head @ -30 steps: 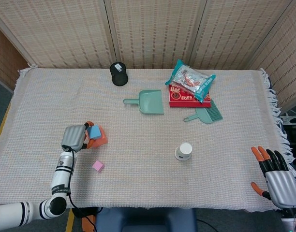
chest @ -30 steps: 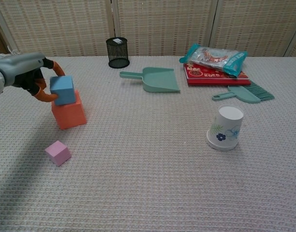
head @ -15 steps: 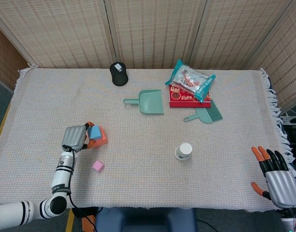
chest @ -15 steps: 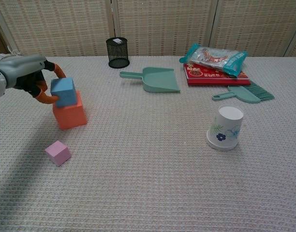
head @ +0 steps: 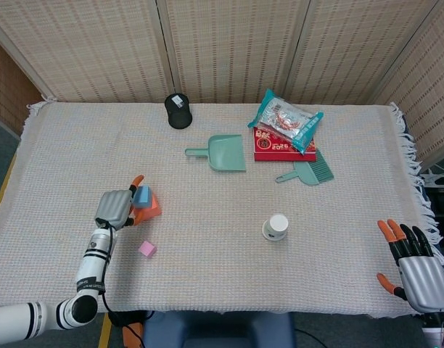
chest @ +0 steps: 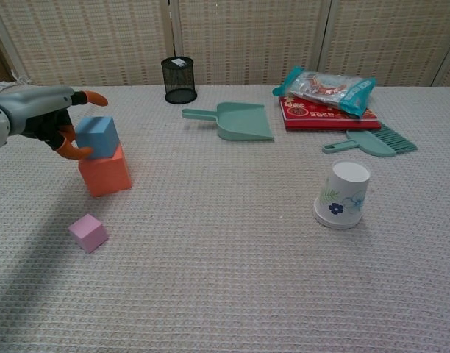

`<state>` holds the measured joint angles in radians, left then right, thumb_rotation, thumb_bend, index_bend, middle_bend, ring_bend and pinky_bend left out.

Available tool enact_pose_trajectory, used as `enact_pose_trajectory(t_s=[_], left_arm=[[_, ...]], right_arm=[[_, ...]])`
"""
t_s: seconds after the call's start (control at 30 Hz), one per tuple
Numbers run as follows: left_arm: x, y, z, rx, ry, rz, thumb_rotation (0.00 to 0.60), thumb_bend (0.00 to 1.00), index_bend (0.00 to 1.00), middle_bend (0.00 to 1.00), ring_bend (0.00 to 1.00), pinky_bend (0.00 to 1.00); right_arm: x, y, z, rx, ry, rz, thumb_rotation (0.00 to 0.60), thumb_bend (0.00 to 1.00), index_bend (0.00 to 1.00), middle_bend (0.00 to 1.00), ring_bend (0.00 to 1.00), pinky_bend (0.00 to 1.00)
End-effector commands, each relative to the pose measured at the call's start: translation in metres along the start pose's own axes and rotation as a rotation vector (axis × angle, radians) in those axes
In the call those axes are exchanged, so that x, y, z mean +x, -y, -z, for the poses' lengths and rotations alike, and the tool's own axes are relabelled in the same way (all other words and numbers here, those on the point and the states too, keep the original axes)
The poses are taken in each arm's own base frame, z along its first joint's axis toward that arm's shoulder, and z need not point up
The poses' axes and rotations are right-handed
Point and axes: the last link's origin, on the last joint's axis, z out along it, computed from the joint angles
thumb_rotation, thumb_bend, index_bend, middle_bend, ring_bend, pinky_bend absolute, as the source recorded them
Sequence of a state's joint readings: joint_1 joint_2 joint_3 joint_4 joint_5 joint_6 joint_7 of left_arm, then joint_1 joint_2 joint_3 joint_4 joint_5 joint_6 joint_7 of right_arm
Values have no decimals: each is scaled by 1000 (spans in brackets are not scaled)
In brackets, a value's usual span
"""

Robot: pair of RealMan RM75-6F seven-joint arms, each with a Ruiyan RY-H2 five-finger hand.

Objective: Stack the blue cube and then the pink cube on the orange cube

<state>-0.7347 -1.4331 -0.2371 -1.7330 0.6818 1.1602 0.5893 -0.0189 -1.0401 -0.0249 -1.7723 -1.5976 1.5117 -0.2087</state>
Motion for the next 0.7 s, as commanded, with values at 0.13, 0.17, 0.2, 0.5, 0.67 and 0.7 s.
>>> enact_pose_trajectory(t_s=[0.13, 0.17, 0.2, 0.5, 0.67, 0.7], left_arm=[[1, -2, 23, -65, -7, -16, 600, 368, 42, 1000, 1000, 1000], [1, -2, 31, -87, -12, -19, 600, 368, 42, 1000, 1000, 1000], [0, 0, 38, -103, -15, -17, 600, 368, 46, 1000, 1000, 1000], [-33, 39, 93, -196, 79, 27, 600, 368, 149, 1000, 1000, 1000], [-53, 47, 95, -204, 124, 4, 600, 367, 159, 1000, 1000, 1000], [-56, 48, 94, -205, 124, -9, 600, 368, 161, 1000, 1000, 1000]], right_arm=[[0, 0, 0, 2, 0, 0, 600, 107, 0, 0, 0, 0], [1, 0, 1, 2, -1, -1, 600, 107, 0, 0, 0, 0], [1, 0, 1, 2, -2, -1, 600, 107, 0, 0, 0, 0], [-1, 3, 3, 16, 6, -1, 600, 107, 0, 0, 0, 0], [-2, 4, 4, 16, 6, 0, 600, 107, 0, 0, 0, 0], [-2, 4, 4, 16, 6, 1, 600, 107, 0, 0, 0, 0]])
